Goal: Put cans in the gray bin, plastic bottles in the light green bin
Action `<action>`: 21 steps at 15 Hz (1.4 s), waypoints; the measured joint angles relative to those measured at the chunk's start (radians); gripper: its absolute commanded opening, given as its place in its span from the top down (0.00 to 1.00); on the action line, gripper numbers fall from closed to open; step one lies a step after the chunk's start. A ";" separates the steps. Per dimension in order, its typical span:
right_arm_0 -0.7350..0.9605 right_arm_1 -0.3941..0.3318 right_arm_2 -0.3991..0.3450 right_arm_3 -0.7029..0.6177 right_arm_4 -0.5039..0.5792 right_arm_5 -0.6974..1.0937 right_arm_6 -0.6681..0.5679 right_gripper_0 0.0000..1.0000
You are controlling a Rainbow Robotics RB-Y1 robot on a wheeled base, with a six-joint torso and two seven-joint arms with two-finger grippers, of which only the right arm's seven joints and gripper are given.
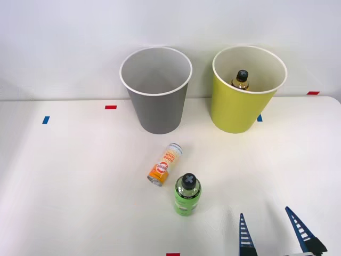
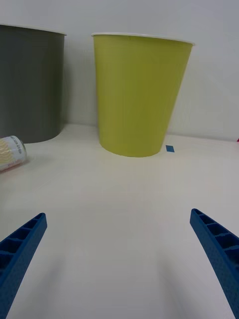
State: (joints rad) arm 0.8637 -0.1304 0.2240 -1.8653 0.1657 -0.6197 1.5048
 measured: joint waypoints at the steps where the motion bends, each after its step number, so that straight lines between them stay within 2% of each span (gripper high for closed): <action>1: 0.000 0.000 0.000 0.000 0.000 0.000 0.000 0.00; 21: 0.000 0.000 0.000 0.000 0.000 0.000 0.000 0.00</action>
State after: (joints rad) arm 0.8637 -0.1304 0.2240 -1.8653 0.1657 -0.6197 1.5048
